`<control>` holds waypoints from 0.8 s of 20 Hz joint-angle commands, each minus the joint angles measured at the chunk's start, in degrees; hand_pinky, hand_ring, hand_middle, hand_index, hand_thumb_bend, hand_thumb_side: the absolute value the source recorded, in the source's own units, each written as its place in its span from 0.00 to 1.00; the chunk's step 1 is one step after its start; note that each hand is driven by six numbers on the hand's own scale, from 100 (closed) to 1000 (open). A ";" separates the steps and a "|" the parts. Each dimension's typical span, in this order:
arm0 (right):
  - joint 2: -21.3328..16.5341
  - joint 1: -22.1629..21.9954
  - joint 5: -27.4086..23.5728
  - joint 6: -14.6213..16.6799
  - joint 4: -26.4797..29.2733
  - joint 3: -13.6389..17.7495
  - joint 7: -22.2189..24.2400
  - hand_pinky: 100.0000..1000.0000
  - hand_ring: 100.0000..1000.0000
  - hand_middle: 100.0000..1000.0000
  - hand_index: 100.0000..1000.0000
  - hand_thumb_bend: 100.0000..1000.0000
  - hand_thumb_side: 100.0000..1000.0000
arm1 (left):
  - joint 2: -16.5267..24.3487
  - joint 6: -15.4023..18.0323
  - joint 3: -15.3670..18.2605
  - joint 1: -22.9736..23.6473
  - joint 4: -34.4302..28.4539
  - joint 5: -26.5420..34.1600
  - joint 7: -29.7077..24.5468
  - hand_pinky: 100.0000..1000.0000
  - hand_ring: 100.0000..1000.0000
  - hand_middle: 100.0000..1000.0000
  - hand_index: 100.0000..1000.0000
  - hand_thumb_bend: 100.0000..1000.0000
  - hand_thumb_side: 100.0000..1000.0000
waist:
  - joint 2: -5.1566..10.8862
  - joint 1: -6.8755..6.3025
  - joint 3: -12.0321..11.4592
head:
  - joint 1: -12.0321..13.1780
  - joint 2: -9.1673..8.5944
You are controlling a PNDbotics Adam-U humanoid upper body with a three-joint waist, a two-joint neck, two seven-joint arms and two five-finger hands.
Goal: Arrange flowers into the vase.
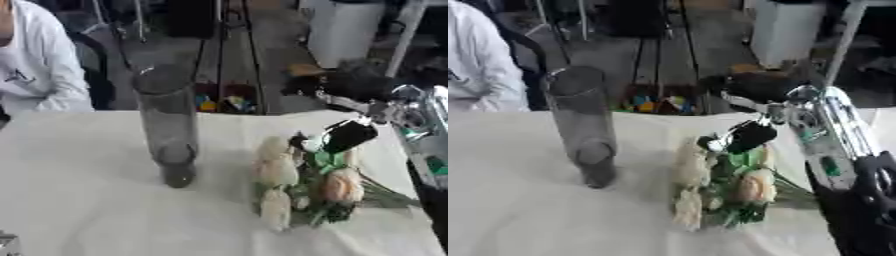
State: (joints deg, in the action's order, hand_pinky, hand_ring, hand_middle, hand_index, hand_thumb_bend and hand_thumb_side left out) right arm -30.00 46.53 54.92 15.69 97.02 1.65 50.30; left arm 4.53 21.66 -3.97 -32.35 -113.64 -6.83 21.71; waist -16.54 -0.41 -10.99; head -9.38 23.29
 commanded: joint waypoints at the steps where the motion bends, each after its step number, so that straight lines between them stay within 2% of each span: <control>1: -1.30 1.31 0.07 1.01 0.49 0.11 1.20 1.00 1.00 1.00 1.00 0.35 0.56 | 0.44 -0.14 0.04 -0.69 -0.95 -0.01 -0.13 0.75 0.85 0.87 0.94 0.00 1.00 | 1.33 -0.08 -0.01 | 0.27 -0.18; 8: -1.58 1.21 -0.25 0.92 0.55 0.28 1.54 1.00 1.00 1.00 1.00 0.34 0.55 | 0.44 -0.17 0.04 -0.63 -0.95 -0.03 -0.13 0.75 0.85 0.87 0.94 0.00 1.00 | 1.29 -0.09 0.13 | 0.31 -0.09; 16: -3.87 -0.47 -0.50 -0.46 0.53 2.46 1.66 1.00 1.00 1.00 1.00 0.34 0.57 | 0.58 -0.23 0.14 -0.54 -0.95 -0.22 0.02 0.75 0.85 0.87 0.94 0.00 1.00 | 1.05 -0.16 0.34 | 0.46 -0.11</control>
State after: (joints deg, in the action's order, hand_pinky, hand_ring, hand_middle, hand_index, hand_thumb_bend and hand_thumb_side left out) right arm -31.80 45.30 54.78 14.71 97.02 3.18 51.17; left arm 4.53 21.60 -3.97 -32.34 -113.64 -6.90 21.73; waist -16.55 -0.55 -10.64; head -9.14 23.32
